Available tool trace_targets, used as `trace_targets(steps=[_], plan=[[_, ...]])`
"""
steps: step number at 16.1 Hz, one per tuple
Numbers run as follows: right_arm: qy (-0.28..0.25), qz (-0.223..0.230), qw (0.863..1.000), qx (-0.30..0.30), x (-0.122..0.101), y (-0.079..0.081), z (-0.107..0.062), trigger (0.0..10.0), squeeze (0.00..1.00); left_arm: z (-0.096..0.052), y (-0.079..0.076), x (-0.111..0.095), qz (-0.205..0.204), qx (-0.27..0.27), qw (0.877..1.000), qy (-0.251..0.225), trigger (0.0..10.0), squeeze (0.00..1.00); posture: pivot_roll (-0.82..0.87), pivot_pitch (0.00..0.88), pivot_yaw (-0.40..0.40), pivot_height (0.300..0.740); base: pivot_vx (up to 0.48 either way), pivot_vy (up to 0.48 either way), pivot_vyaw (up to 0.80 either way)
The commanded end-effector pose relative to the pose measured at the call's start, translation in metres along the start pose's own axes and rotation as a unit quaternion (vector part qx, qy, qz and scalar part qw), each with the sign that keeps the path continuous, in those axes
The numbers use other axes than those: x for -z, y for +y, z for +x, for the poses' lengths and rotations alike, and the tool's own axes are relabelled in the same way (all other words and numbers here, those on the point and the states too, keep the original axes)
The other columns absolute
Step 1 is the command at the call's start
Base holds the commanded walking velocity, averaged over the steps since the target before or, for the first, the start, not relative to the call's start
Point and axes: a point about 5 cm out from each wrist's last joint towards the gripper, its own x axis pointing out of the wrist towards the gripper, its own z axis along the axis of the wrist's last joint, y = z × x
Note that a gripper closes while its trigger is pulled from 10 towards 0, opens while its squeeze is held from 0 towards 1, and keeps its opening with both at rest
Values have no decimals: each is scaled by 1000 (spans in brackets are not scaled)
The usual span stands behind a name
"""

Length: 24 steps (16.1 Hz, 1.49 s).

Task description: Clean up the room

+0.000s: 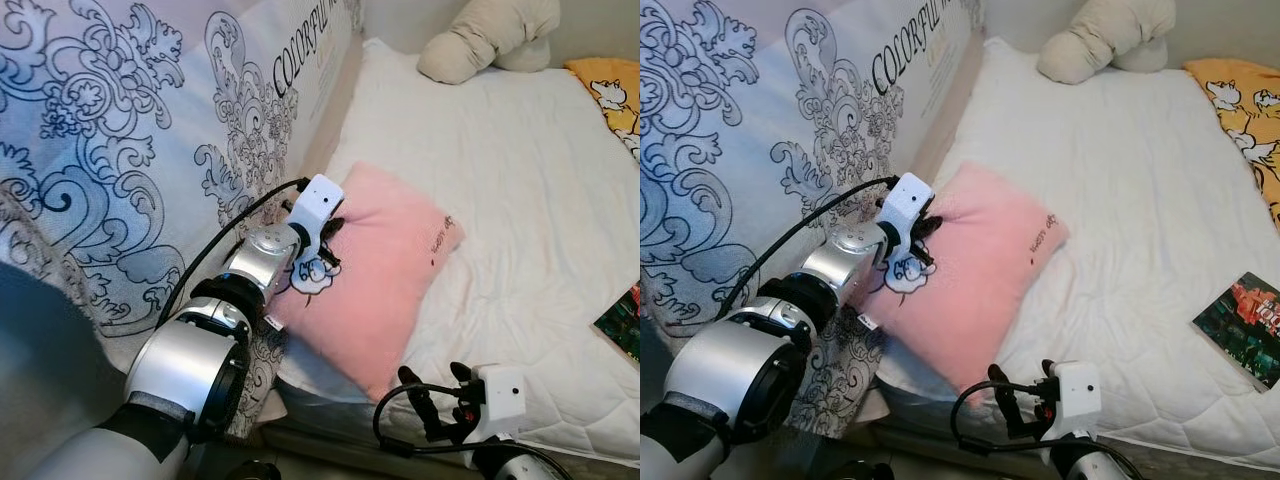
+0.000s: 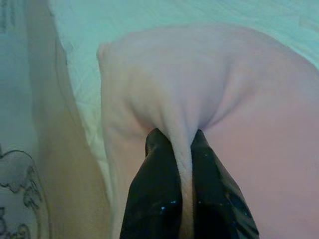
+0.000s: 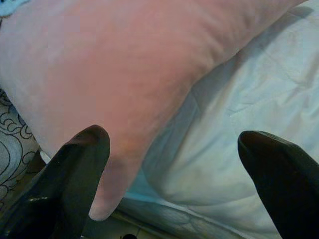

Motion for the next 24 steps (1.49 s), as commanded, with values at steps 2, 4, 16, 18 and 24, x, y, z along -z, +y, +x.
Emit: trace_targets(steps=[2,4,16,18,24], plan=[[6,-7,1000,-1,2,-2,0,10000,0,0,9,-30,-5,-18,999,-44,0,0,-73,0,5,740,0,0,0],[10,-8,1000,-3,3,-2,-1,10000,0,-2,15,-16,-140,-65,987,-43,0,0,-76,0,4,740,0,0,0],[20,-19,1000,-9,4,-5,0,10000,0,-19,43,21,-198,-214,956,-21,0,0,-80,0,-5,740,0,0,0],[20,-19,1000,-9,4,-5,0,10000,0,-19,43,21,-198,-214,956,-21,0,0,-80,0,-5,740,0,0,0],[20,-19,1000,-9,4,-5,0,10000,0,-19,43,21,-198,-214,956,-21,0,0,-80,0,-5,740,0,0,0]])
